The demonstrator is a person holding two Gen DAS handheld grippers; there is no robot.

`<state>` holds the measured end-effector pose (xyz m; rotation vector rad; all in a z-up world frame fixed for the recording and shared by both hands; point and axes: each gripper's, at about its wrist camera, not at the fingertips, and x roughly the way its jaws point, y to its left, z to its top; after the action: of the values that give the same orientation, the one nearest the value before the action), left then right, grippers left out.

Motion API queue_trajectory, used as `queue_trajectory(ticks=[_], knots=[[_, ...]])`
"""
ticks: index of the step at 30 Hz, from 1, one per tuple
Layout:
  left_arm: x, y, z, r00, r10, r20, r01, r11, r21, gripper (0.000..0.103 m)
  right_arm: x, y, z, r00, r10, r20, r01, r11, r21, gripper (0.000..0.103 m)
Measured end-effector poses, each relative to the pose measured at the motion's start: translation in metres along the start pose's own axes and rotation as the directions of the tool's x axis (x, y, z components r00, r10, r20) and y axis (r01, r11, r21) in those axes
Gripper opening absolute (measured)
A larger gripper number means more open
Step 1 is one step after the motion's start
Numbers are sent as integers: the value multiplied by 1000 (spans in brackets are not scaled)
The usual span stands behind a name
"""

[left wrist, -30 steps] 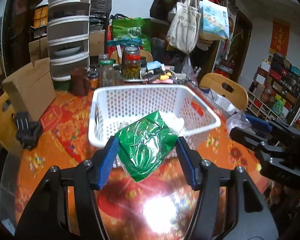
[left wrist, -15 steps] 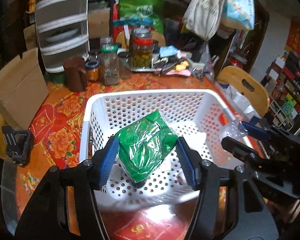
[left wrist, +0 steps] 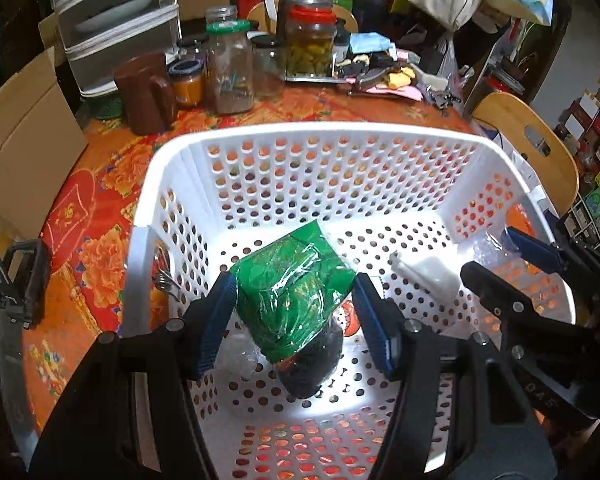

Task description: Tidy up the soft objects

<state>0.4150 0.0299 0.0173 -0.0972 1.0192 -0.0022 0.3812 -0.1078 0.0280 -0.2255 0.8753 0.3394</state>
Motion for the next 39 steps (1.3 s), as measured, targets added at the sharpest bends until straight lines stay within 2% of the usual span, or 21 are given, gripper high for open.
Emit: queue_trajectory(ticks=[9,12,13,15,17,23,30,35,39], knots=[[2,-8,-4,999,35,13,-36,999,38,60,23,3,-7,999,-6,-48,4,1000,-28,53],[0,-9,-5,999,28,23,-28,999,35,64,19,4,-7,999,-8,-31,7,999,-38,57],[0,-9,-6,999,21,25,-21,999,34,68,18,4,-7,1000,-8,-28,7,999,-39,64],[-1,-10,-6,1000,3,28,-4,999,33,75,15,3,-7,1000,2,-18,-3,999,-37,70],[-5,-8,-8,999,-7,41,6,1000,25,77,10,3,-8,1000,3,-12,-4,999,-38,81],[-31,-5,-16,993,-38,110,35,999,26,86,-19,-4,-12,999,23,42,-22,999,-24,93],[-90,-1,-39,970,-33,241,27,999,30,103,-54,-10,-27,994,37,102,-36,999,-10,102],[-134,4,-78,942,7,335,-17,999,27,103,-84,-10,-47,985,51,164,-51,999,-6,103],[-161,10,-115,935,12,353,-18,1000,12,103,-108,-3,-71,981,35,189,-36,999,2,103]])
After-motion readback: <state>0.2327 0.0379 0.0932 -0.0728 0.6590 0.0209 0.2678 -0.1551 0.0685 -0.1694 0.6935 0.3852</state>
